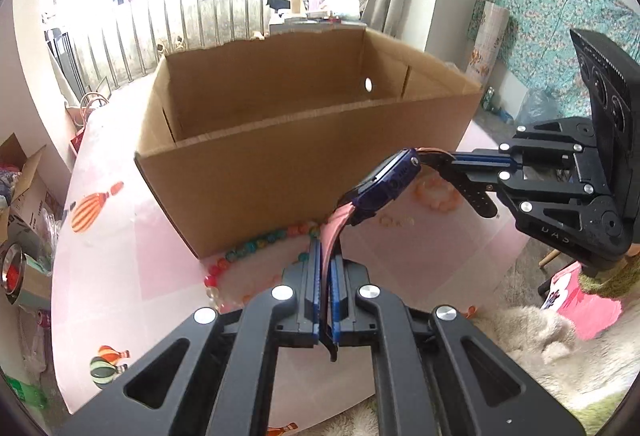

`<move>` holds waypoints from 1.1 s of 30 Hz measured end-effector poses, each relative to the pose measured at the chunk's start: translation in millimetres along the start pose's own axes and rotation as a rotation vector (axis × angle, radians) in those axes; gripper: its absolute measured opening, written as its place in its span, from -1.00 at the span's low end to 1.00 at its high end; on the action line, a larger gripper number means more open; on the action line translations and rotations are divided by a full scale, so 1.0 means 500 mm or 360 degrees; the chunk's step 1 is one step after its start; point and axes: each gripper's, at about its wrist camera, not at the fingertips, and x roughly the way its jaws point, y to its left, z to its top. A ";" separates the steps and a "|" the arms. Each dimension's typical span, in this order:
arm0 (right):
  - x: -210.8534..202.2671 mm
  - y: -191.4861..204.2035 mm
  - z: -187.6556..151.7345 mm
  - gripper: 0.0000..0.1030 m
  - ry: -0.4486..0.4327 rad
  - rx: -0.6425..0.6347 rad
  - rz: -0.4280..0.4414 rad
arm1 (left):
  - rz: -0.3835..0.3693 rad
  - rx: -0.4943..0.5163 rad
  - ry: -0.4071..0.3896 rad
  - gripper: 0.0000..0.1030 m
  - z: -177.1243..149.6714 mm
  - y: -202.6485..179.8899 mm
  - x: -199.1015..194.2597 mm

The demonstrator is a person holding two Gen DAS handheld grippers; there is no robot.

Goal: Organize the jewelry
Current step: 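Lift the watch with the right tool over the box and release it inside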

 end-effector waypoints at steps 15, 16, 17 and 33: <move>0.107 -0.237 0.280 -0.98 0.0135 0.0374 0.0218 | -0.0149 -0.0124 0.0133 -0.93 0.327 0.137 0.083; 0.152 -0.253 0.282 -0.98 0.0248 0.0417 0.0266 | -0.0130 -0.0135 0.0219 -0.93 0.336 0.150 0.116; 0.184 -0.265 0.281 -0.98 0.0333 0.0441 0.0292 | -0.0121 -0.0138 0.0288 -0.93 0.340 0.159 0.144; 0.394 -0.317 0.240 -0.67 0.0860 0.0545 0.0356 | 0.0090 -0.0050 0.0730 -0.21 0.382 0.220 0.348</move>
